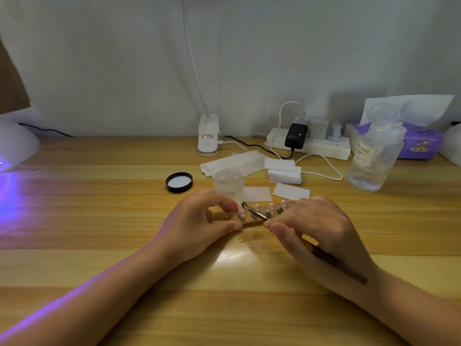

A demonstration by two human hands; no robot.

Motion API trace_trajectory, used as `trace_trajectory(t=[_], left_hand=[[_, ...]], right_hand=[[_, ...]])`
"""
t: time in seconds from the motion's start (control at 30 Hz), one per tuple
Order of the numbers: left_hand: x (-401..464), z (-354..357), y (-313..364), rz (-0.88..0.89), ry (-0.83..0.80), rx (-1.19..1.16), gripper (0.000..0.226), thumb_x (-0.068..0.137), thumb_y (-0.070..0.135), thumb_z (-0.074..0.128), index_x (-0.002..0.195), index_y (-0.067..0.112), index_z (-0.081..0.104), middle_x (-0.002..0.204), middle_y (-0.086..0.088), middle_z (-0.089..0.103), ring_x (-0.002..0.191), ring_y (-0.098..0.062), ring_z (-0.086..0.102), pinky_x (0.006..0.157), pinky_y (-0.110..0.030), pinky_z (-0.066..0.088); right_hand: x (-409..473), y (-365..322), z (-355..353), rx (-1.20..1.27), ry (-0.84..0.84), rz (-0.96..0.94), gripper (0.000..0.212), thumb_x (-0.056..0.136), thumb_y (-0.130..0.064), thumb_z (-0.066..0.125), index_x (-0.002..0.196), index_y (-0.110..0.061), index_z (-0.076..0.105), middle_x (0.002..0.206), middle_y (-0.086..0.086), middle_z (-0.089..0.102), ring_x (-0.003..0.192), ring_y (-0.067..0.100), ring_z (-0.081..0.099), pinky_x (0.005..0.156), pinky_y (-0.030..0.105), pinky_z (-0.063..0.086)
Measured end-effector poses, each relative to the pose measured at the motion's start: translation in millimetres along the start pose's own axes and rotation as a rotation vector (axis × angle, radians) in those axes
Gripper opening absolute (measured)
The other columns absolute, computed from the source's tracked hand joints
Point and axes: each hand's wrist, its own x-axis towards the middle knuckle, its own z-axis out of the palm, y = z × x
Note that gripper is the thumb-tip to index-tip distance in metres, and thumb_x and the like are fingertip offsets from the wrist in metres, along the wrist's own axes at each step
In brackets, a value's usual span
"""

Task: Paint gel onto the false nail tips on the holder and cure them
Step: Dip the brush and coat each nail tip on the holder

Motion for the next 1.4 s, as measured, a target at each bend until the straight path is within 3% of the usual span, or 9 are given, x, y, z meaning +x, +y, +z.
trace_trajectory(t=[0.17,0.37,0.57,0.73,0.9,1.03,1.13,1.27,1.4], left_hand=[[0.0,-1.1,1.3,0.006,-0.021,0.018,0.026,0.069,0.020,0.079,0.082,0.038,0.065,0.084,0.013,0.060,0.055,0.004,0.044,0.051,-0.010,0.033],[0.3,-1.0,3.2,0.025,-0.012,0.011,0.031,0.069,0.017,0.079,0.077,0.042,0.063,0.084,0.011,0.061,0.053,0.006,0.044,0.050,-0.009,0.032],[0.4,-1.0,2.3,0.009,-0.024,0.025,0.026,0.070,0.019,0.078,0.083,0.037,0.064,0.085,0.012,0.061,0.057,0.006,0.046,0.052,-0.010,0.033],[-0.1,-1.0,2.3,0.018,-0.011,0.023,0.031,0.069,0.018,0.079,0.079,0.041,0.061,0.084,0.011,0.061,0.054,0.007,0.045,0.050,-0.009,0.033],[0.2,-1.1,1.6,-0.002,-0.021,0.025,0.027,0.069,0.020,0.079,0.082,0.039,0.064,0.084,0.011,0.061,0.055,0.002,0.044,0.051,-0.011,0.033],[0.4,-0.8,3.8,0.004,-0.020,0.003,0.028,0.069,0.017,0.079,0.079,0.039,0.064,0.084,0.010,0.061,0.052,0.005,0.044,0.050,-0.009,0.032],[-0.3,-1.1,4.0,0.002,-0.021,0.010,0.028,0.070,0.019,0.078,0.079,0.041,0.063,0.084,0.010,0.061,0.051,0.002,0.043,0.050,-0.010,0.031],[-0.6,-1.6,2.2,-0.015,-0.030,0.032,0.025,0.070,0.023,0.078,0.082,0.038,0.064,0.085,0.012,0.060,0.051,0.001,0.042,0.050,-0.012,0.031],[0.0,-1.2,2.4,-0.011,-0.027,0.022,0.027,0.069,0.023,0.078,0.079,0.042,0.062,0.085,0.011,0.061,0.049,-0.001,0.040,0.050,-0.013,0.031]], right_hand=[[-2.3,-1.9,-2.6,0.053,0.012,-0.055,0.038,0.093,-0.025,0.048,0.066,-0.011,0.071,0.061,-0.007,0.065,0.058,0.001,0.052,0.064,0.027,0.040],[1.4,-2.3,1.1,0.002,-0.010,-0.034,0.025,0.090,-0.027,0.054,0.080,-0.015,0.073,0.075,-0.008,0.069,0.076,0.001,0.060,0.071,0.029,0.045],[-1.5,-5.8,-1.3,0.057,0.012,-0.048,0.035,0.093,-0.028,0.048,0.070,-0.014,0.072,0.065,-0.009,0.066,0.065,-0.005,0.052,0.072,0.020,0.038],[1.9,-5.7,2.3,-0.003,-0.019,0.003,0.025,0.090,-0.028,0.053,0.080,-0.017,0.073,0.075,-0.010,0.069,0.078,-0.002,0.060,0.073,0.026,0.044],[-1.1,-8.0,-2.1,0.054,0.003,-0.019,0.040,0.094,-0.030,0.045,0.069,-0.013,0.072,0.063,-0.009,0.065,0.063,-0.005,0.051,0.070,0.022,0.039],[1.0,-7.1,-1.3,0.043,0.008,0.041,0.034,0.092,-0.026,0.047,0.075,-0.012,0.072,0.068,-0.008,0.067,0.068,-0.005,0.055,0.066,0.030,0.045],[0.0,-6.4,-0.5,0.041,0.009,0.061,0.034,0.091,-0.027,0.047,0.076,-0.012,0.073,0.068,-0.008,0.067,0.069,-0.011,0.049,0.066,0.033,0.046],[-2.8,-6.7,-2.2,0.087,0.046,0.048,0.049,0.097,-0.033,0.037,0.068,-0.011,0.070,0.059,-0.006,0.063,0.055,0.003,0.056,0.064,0.034,0.044],[0.5,-6.7,-0.7,0.067,0.061,0.086,0.039,0.094,-0.029,0.043,0.076,-0.010,0.072,0.069,-0.006,0.068,0.067,0.003,0.062,0.067,0.032,0.046]])
